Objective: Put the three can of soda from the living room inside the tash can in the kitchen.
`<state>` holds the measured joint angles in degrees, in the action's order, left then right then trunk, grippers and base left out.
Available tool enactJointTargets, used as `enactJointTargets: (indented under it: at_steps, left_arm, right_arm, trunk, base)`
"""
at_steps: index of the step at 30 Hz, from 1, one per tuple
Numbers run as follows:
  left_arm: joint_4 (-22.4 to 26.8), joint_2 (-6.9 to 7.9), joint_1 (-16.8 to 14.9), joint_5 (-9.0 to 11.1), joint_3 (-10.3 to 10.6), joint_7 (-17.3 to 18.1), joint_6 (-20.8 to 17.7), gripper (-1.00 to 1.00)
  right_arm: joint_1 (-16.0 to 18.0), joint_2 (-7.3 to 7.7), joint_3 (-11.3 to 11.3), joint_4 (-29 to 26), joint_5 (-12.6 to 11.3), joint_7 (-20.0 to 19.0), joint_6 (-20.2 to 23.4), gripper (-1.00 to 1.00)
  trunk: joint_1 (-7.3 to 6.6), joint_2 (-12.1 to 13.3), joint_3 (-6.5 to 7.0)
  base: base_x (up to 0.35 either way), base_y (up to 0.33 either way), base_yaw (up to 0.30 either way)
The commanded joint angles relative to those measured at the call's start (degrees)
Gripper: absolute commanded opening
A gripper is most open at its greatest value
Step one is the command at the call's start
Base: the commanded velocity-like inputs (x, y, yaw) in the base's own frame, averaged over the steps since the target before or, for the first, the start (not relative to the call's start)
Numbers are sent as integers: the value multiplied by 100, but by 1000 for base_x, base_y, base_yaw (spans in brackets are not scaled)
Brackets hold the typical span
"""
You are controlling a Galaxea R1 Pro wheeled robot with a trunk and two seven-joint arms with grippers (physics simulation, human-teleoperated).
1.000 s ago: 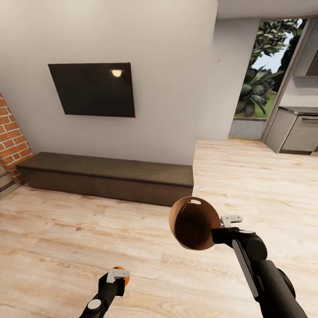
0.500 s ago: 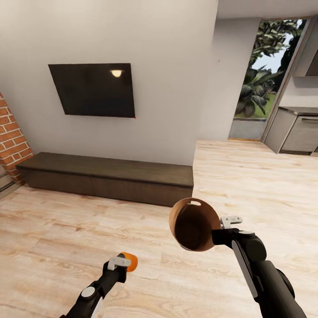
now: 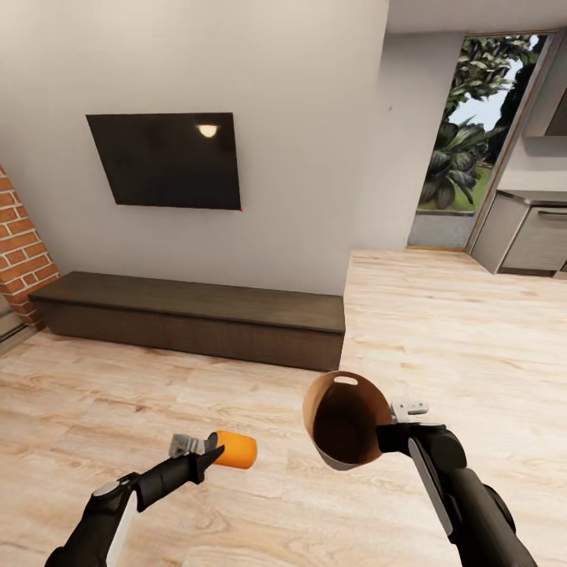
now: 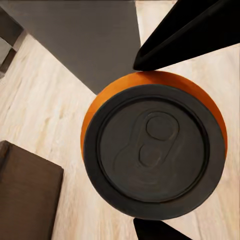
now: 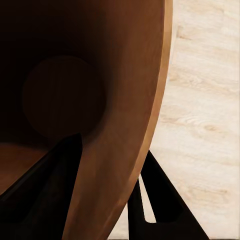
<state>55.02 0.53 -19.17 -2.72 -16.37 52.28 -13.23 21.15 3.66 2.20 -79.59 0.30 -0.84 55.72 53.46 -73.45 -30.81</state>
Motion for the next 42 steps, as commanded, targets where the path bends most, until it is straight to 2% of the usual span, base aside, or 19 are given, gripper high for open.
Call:
enactJointTargets:
  at_steps: [1, 2, 5, 6, 7, 12, 14, 16, 20, 29, 34, 42]
  left_arm:
    - [49, 7, 1, -7, -93, 145, -53, -100]
    - [117, 17, 1, -5, -259, 403, -183, -100]
    - [177, 26, 1, -3, -441, 792, -445, -100]
    - [204, 29, 1, -2, -512, 1048, -613, -100]
    - [232, 32, 1, -4, -558, 1282, -736, -100]
    - [384, 35, 1, 15, -632, 1714, -960, -100]
    - [398, 33, 1, 116, -633, 1749, -1066, -100]
    - [407, 30, 1, 361, -621, 1771, -1226, -100]
    - [412, 27, 1, 600, -604, 1783, -1337, -100]
    - [400, -54, 1, 665, -582, 1930, -1373, -100]
    - [393, -247, 1, 663, -573, 1969, -1375, -100]
    - [376, -465, 1, 658, -570, 1978, -1375, -100]
  right_arm:
    - [3, 0, 3, 30, -56, 1, -55, -100]
    - [3, 1, 5, 145, -56, 2, -156, -100]
    - [3, 1, 4, 306, -56, 4, -267, -100]
    - [3, 0, 6, 404, -55, 4, -315, -100]
    - [3, -1, 4, 489, -54, 5, -347, -100]
    - [3, -5, 10, 846, -55, 5, -410, -100]
    - [3, -10, 16, 954, -56, 5, -476, -100]
    - [3, -13, 25, 1114, -56, 8, -734, -100]
    - [3, -32, 28, 1410, -56, 13, -959, -100]
    - [3, -64, 65, 1541, -56, 14, -1025, -100]
    - [8, -67, 413, 1695, -56, 26, -1110, -100]
    - [10, -116, 574, 1758, -59, 163, -1192, -100]
  trunk:
    - [0, -1, 1]
    - [0, -1, 1]
    - [0, -1, 1]
    - [0, -1, 1]
    - [0, -1, 1]
    - [0, -1, 1]
    - [0, -1, 1]
    - [0, -1, 1]
    - [0, -1, 1]
    - [0, -1, 1]
    - [0, -1, 1]
    - [0, -1, 1]
  base:
    - [0, 0, 0]
    - [0, 0, 0]
    - [0, 0, 0]
    - [0, 0, 0]
    - [0, 0, 0]
    - [0, 0, 0]
    - [0, 0, 0]
    - [0, 0, 0]
    - [0, 0, 0]
    - [0, 0, 0]
    - [0, 0, 0]
    - [0, 0, 0]
